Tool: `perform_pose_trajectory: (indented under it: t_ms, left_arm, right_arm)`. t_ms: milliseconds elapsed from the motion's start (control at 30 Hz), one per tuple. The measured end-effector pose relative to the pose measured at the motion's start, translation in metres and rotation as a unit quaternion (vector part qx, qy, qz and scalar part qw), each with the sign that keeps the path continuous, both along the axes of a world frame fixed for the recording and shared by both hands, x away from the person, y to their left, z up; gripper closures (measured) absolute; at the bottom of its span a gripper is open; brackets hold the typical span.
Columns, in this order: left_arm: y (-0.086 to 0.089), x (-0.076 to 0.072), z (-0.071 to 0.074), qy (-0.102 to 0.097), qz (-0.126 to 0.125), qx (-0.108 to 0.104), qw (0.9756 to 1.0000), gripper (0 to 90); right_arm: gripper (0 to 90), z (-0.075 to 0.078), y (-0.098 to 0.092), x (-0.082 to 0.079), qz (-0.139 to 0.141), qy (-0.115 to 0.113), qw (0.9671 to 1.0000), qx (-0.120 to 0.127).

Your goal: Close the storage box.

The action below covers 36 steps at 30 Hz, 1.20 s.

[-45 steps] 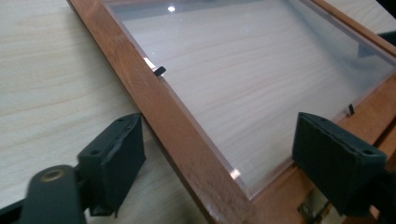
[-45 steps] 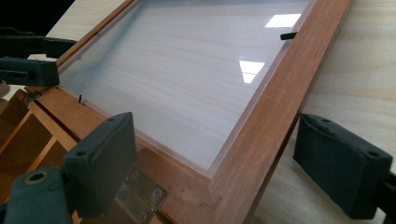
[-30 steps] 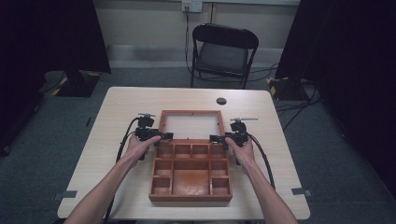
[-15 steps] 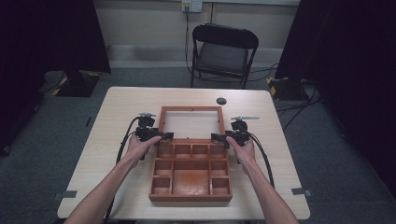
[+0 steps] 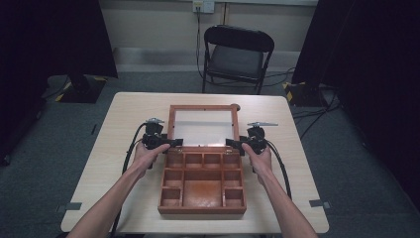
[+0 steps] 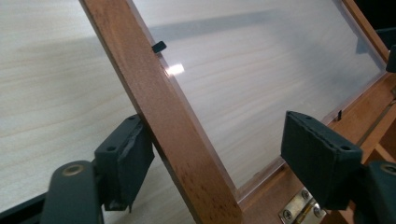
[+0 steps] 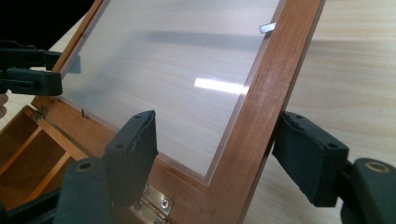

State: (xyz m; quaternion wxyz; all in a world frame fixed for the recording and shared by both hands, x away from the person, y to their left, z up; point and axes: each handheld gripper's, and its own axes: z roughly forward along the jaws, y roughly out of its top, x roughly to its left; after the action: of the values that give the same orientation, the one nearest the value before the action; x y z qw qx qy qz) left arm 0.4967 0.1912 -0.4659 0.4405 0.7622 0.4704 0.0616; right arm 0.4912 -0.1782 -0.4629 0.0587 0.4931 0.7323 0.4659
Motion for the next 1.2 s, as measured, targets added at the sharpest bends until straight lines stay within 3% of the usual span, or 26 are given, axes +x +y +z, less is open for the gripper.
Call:
perform_pose_trajectory:
  t_ms: [567, 967, 1200]
  left_arm:
    - [0.001, -0.005, 0.018, -0.034, -0.004, -0.015, 0.9993, 34.3]
    - [0.003, -0.008, 0.023, -0.047, -0.005, -0.017, 0.9987, 36.4]
    - [0.002, -0.007, 0.024, -0.050, -0.007, -0.021, 0.9985, 35.8]
  right_arm:
    - [30.5, 0.013, -0.007, -0.003, -0.014, -0.034, 0.9990, 0.025]
    - [49.4, 0.021, -0.014, -0.006, -0.020, -0.056, 0.9979, 0.026]
    - [51.7, 0.023, -0.016, -0.008, -0.020, -0.060, 0.9976, 0.028]
